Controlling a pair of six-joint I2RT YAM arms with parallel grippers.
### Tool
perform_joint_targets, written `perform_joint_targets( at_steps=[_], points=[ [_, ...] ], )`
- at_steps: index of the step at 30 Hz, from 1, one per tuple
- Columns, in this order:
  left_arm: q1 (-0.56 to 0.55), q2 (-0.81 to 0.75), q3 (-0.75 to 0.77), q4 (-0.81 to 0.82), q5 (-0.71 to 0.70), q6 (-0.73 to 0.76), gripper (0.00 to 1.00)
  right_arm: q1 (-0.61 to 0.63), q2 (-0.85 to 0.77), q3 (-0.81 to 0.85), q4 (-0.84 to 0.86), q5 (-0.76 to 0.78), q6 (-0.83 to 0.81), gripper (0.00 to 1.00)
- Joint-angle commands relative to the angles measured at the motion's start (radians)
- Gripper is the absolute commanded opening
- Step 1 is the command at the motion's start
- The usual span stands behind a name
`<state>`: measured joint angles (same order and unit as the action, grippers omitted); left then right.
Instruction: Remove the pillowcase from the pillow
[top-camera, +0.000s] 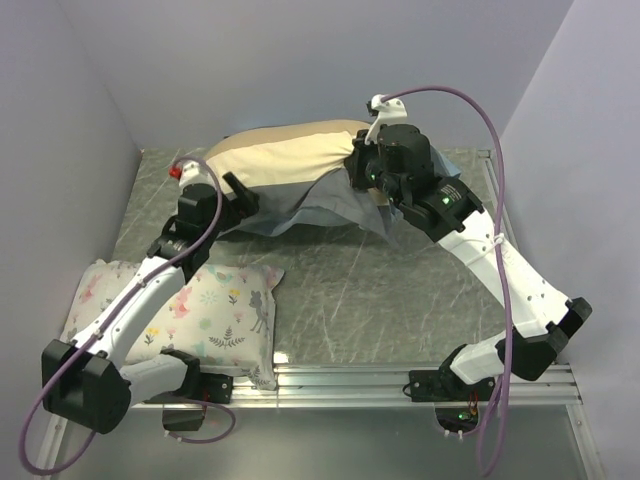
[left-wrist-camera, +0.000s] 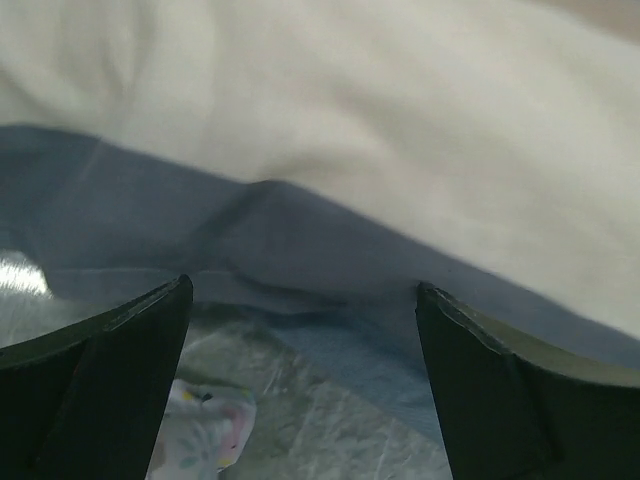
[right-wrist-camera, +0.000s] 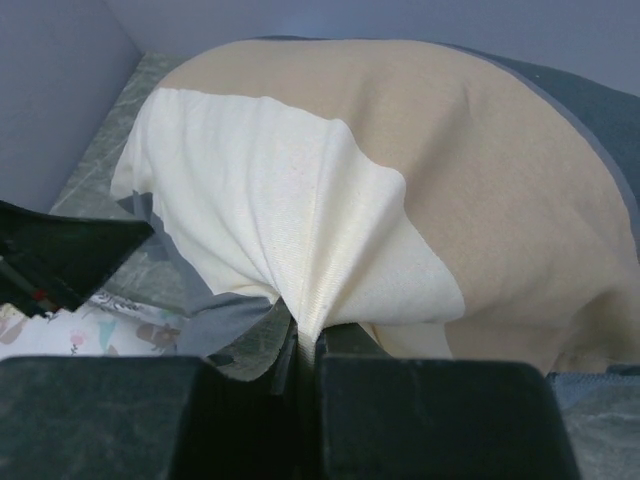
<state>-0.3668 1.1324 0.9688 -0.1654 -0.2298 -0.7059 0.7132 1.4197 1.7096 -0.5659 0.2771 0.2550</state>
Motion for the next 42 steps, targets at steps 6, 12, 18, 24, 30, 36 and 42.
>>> perform_joint_targets(
  at_steps=[6,12,18,24,30,36,42],
  points=[
    [0.132,0.027,-0.208,0.277,0.176,-0.126,0.99,-0.008,-0.110,0.028,0.139,0.051,-0.023,0.00],
    [0.170,0.139,-0.243,0.500,0.201,-0.095,0.99,-0.008,-0.100,0.013,0.129,0.047,-0.019,0.00],
    [0.197,0.239,-0.199,0.555,0.222,-0.055,0.51,-0.008,-0.094,0.007,0.127,0.054,-0.025,0.00],
    [0.197,0.204,-0.099,0.429,0.143,0.026,0.00,-0.009,-0.091,0.013,0.127,0.062,-0.034,0.00],
    [0.190,0.083,-0.030,0.296,0.049,0.057,0.01,-0.008,-0.082,0.019,0.126,0.057,-0.031,0.00],
    [0.192,0.158,-0.002,0.154,0.062,0.028,0.78,-0.009,-0.082,0.028,0.127,0.045,-0.025,0.00],
    [0.198,0.191,-0.134,0.312,0.076,0.037,0.91,-0.009,-0.068,0.061,0.103,0.047,-0.042,0.00]
  ],
)
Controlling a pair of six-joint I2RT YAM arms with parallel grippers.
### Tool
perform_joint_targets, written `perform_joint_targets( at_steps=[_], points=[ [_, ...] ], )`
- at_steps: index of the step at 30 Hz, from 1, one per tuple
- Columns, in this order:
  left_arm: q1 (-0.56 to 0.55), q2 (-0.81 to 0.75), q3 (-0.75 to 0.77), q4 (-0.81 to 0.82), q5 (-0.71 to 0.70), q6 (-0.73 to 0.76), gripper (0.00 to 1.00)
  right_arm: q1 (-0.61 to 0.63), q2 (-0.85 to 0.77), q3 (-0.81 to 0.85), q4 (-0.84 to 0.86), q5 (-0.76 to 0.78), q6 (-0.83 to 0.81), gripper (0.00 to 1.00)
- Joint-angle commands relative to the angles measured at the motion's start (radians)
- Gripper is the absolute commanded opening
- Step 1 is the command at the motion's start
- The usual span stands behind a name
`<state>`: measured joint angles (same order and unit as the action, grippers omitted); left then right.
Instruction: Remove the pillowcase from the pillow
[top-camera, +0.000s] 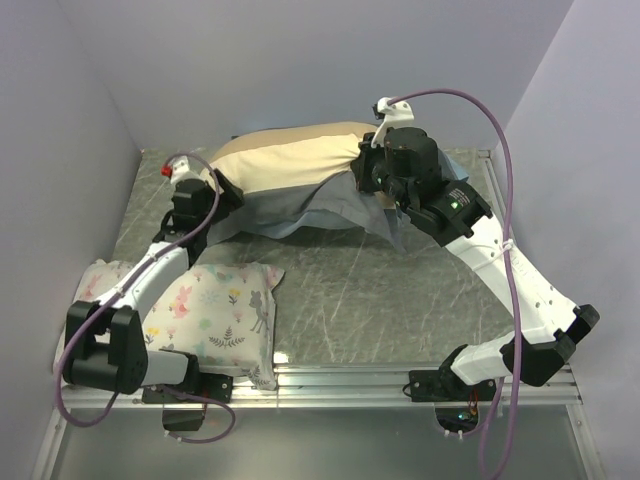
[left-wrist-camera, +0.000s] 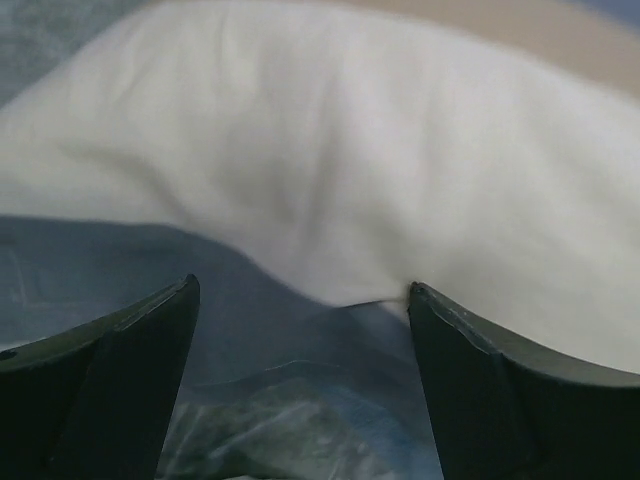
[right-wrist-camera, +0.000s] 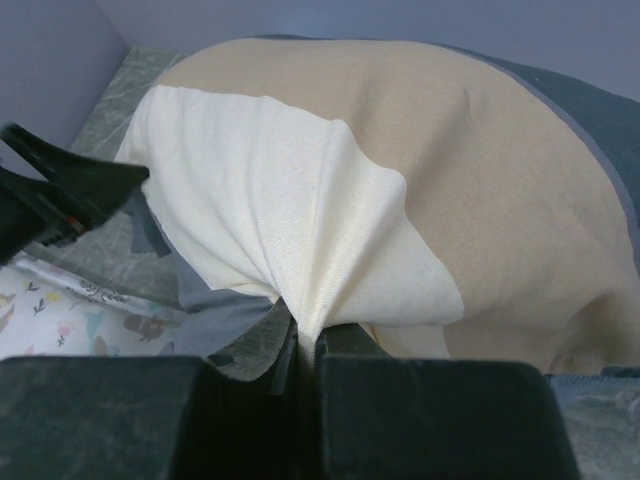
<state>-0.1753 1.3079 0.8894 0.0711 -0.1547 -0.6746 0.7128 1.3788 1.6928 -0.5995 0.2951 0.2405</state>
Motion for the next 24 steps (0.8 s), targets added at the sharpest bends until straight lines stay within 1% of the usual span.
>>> perform_joint_targets(
  at_steps=[1,2,5,6,7,9,11,12,13,15,16,18,19,23,24],
  points=[
    [0.013,0.019,-0.076,0.123,0.020,0.018,0.92,-0.009,-0.027,0.083,0.133,0.029,-0.029,0.00],
    [0.013,0.028,-0.123,0.165,0.035,0.023,0.92,-0.009,-0.024,0.087,0.132,0.029,-0.032,0.00],
    [0.034,0.066,-0.185,0.332,0.084,0.052,0.94,-0.009,-0.020,0.096,0.122,0.035,-0.035,0.00],
    [0.042,0.079,-0.194,0.370,0.136,0.053,0.94,-0.006,-0.018,0.097,0.119,0.035,-0.033,0.00],
    [0.060,0.092,-0.199,0.451,0.167,0.056,0.95,-0.009,-0.020,0.096,0.119,0.036,-0.035,0.00],
    [0.068,0.140,-0.207,0.515,0.263,0.053,0.93,-0.007,-0.024,0.093,0.124,0.035,-0.030,0.00],
    [0.069,0.187,-0.196,0.585,0.303,0.043,0.87,-0.007,-0.023,0.093,0.124,0.032,-0.027,0.00],
    [0.069,0.206,-0.191,0.601,0.328,0.038,0.82,-0.009,-0.023,0.094,0.122,0.033,-0.027,0.00],
    [0.069,0.223,-0.175,0.607,0.340,0.026,0.65,-0.009,-0.023,0.097,0.122,0.033,-0.027,0.00],
    [0.069,0.266,-0.158,0.621,0.368,0.015,0.45,-0.007,-0.024,0.100,0.121,0.033,-0.027,0.00],
    [0.069,0.274,-0.147,0.624,0.383,0.004,0.25,-0.007,-0.024,0.103,0.119,0.033,-0.027,0.00],
    [0.068,0.283,-0.139,0.621,0.391,0.003,0.11,-0.007,-0.026,0.105,0.119,0.036,-0.029,0.00],
    [0.068,0.280,-0.135,0.613,0.383,0.006,0.01,-0.007,-0.026,0.104,0.119,0.038,-0.030,0.00],
    [0.069,0.232,-0.124,0.570,0.360,0.018,0.00,-0.009,-0.024,0.102,0.121,0.041,-0.030,0.00],
    [0.069,0.219,-0.121,0.535,0.351,0.020,0.00,-0.007,-0.023,0.099,0.119,0.042,-0.030,0.00]
  ],
)
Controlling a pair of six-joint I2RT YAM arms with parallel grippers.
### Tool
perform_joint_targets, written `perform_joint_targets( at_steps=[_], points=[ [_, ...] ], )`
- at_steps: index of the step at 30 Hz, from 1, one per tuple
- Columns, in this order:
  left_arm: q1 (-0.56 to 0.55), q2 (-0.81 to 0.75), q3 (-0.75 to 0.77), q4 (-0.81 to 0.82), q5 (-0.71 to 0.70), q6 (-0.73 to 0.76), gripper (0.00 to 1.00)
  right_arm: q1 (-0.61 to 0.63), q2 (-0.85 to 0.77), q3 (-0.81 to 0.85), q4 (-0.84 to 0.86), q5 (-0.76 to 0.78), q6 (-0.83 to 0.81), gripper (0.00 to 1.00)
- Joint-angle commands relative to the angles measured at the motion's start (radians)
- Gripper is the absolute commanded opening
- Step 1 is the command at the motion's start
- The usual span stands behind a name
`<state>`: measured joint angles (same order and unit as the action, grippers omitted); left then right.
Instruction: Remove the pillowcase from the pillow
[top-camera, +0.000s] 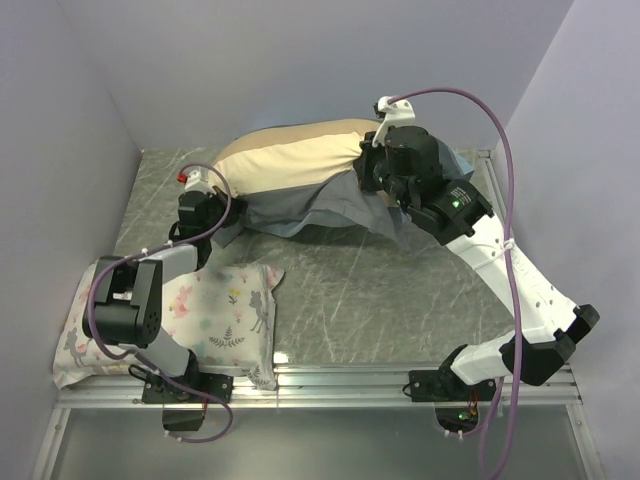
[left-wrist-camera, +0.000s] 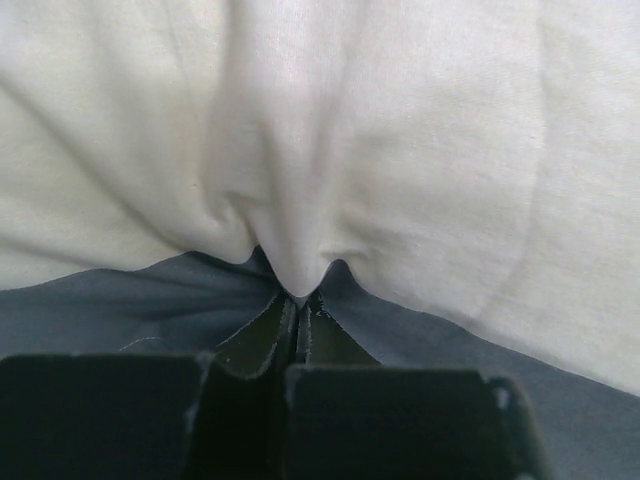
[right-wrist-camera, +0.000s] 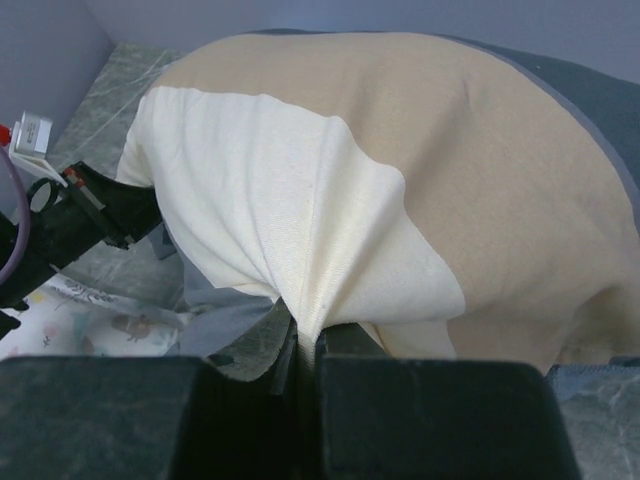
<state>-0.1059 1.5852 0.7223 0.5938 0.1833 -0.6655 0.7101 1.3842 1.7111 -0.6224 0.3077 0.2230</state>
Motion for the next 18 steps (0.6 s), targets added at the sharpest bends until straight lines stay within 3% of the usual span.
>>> perform_joint_targets(
  at_steps=[1,8,12,15,16,18],
  points=[
    [-0.002,-0.094,0.055,-0.009,0.002,0.014,0.00,-0.006,-0.028,0.081,0.144,0.030,-0.011,0.00],
    [-0.037,-0.414,0.103,-0.242,-0.189,0.064,0.01,-0.004,-0.045,0.073,0.136,0.019,-0.007,0.00],
    [-0.083,-0.539,0.273,-0.419,-0.315,0.151,0.01,-0.003,-0.094,0.035,0.147,-0.033,0.024,0.00],
    [-0.162,-0.447,0.533,-0.587,-0.376,0.217,0.01,-0.008,-0.135,-0.063,0.196,-0.071,0.068,0.00],
    [-0.166,-0.326,0.695,-0.650,-0.367,0.230,0.00,-0.038,-0.136,-0.089,0.204,-0.117,0.109,0.00],
    [-0.175,-0.182,0.852,-0.805,-0.361,0.233,0.01,-0.102,-0.111,-0.177,0.234,-0.227,0.169,0.00]
  ],
)
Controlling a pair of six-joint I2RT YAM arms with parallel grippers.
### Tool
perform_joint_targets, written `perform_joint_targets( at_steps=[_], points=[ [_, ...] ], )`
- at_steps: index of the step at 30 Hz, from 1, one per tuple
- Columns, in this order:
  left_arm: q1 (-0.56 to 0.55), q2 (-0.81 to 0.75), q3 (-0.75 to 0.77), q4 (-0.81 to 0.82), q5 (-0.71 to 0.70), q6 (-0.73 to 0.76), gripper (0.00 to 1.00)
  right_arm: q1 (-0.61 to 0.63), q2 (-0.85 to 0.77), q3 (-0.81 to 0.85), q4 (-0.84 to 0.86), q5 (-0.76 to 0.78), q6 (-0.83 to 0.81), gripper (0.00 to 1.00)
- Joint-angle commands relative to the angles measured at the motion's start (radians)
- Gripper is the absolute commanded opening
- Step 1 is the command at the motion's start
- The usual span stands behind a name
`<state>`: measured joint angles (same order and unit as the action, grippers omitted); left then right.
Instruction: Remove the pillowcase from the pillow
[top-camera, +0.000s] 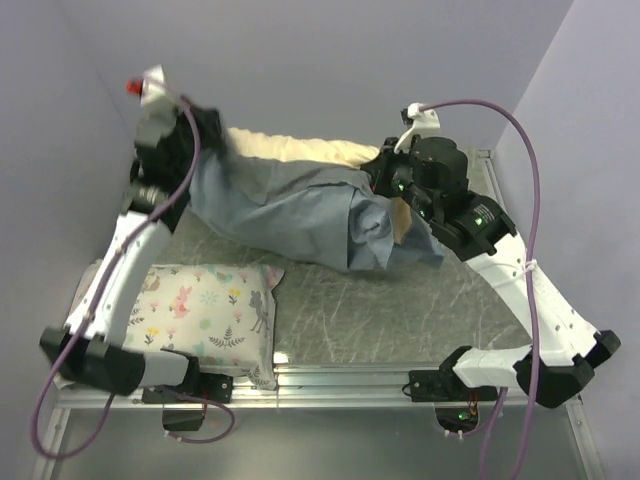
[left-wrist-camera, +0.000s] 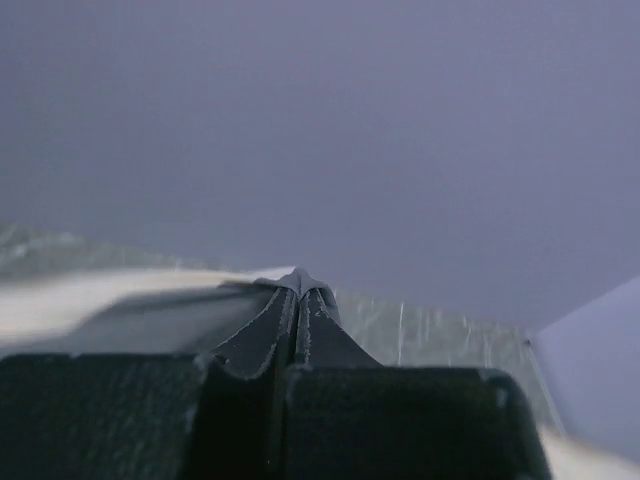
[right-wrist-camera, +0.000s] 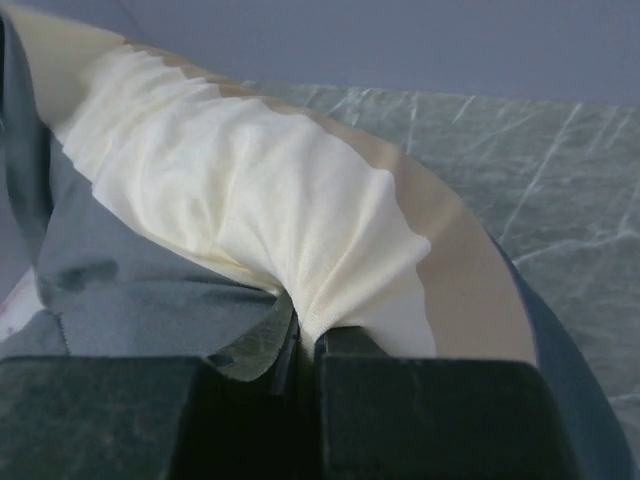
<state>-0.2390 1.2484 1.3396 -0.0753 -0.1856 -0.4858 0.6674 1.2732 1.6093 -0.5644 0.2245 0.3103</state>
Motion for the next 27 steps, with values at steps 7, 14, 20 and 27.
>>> perform_joint_targets(
  at_steps=[7,14,20,27],
  points=[
    [-0.056,0.667,0.516,-0.212,0.069,0.009,0.00,-0.261,0.256,-0.295,0.316,-0.367,0.223,0.00],
    [-0.057,0.700,0.431,-0.003,0.178,-0.016,0.21,-0.393,0.529,-0.301,0.412,-0.462,0.325,0.00],
    [-0.062,0.586,0.471,0.020,0.173,0.045,0.75,-0.428,0.548,-0.241,0.380,-0.392,0.314,0.07],
    [-0.114,0.438,0.403,-0.031,0.066,0.111,0.83,-0.451,0.502,-0.112,0.296,-0.248,0.296,0.55]
  ],
)
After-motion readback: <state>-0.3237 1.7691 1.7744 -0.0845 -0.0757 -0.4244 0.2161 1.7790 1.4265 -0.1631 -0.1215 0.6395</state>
